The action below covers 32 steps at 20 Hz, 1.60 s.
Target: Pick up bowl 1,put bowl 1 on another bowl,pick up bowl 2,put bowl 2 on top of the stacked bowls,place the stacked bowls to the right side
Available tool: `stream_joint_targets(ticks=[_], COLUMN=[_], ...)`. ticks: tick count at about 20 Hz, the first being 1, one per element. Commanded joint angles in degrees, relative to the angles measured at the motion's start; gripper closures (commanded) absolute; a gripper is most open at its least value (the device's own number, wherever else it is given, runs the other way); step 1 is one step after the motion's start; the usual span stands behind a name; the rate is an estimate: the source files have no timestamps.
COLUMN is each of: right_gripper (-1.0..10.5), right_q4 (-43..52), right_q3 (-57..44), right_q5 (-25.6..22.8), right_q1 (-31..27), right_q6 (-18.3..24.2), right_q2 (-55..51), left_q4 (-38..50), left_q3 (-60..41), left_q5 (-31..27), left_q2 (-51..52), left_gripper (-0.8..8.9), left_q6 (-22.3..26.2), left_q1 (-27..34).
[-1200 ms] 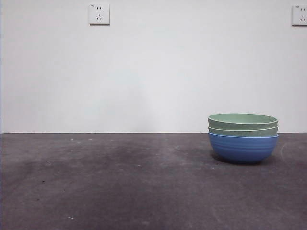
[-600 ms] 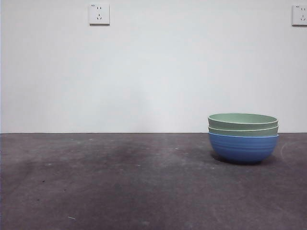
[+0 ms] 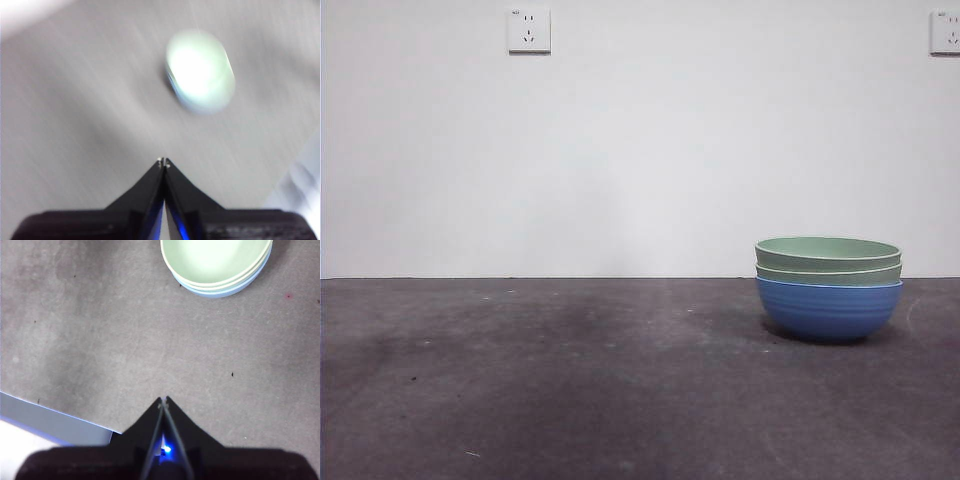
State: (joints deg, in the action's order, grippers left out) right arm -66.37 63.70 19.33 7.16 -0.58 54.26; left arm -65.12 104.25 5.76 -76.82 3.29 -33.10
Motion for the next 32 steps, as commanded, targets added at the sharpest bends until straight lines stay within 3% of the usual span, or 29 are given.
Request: stream_joint_targets(ticks=[1,6,8,13,16,24,32], right_gripper=[9.5,9.5,9.5,9.5,9.5,9.5,9.5], right_q4=[0.28,0.28,0.31,0.28,0.31,0.31,0.31], right_q3=[-0.52,-0.52,-0.52,-0.52,-0.52,-0.52,-0.52], right_q5=[-0.15,-0.15,-0.15,-0.15,-0.15,-0.15,-0.15], right_q1=[0.09,0.09,0.09,0.09,0.09,0.09,0.09], right_q6=[0.48,0.5,0.5,0.5,0.48,0.5,0.5], right_q2=[0.07,0.07,0.07,0.07,0.07,0.07,0.07], left_q4=[10.19,18.49,23.67,50.93,60.06,63.73,64.15], left_q3=[0.04,-1.2,-6.8,-38.36,-56.52,-89.55,-103.73], left_q5=[0.68,0.79,0.79,0.35,0.22,0.22,0.17], left_q2=[4.02,12.52,17.88,37.51,48.06,68.78,76.72], left_gripper=[8.17,8.17,8.17,8.17,8.17,8.17,8.17], left_q6=[4.0,4.55,5.49,6.05,6.05,4.94,0.63], left_q1=[3.89,15.98,20.68,29.38,32.72,36.2,36.2])
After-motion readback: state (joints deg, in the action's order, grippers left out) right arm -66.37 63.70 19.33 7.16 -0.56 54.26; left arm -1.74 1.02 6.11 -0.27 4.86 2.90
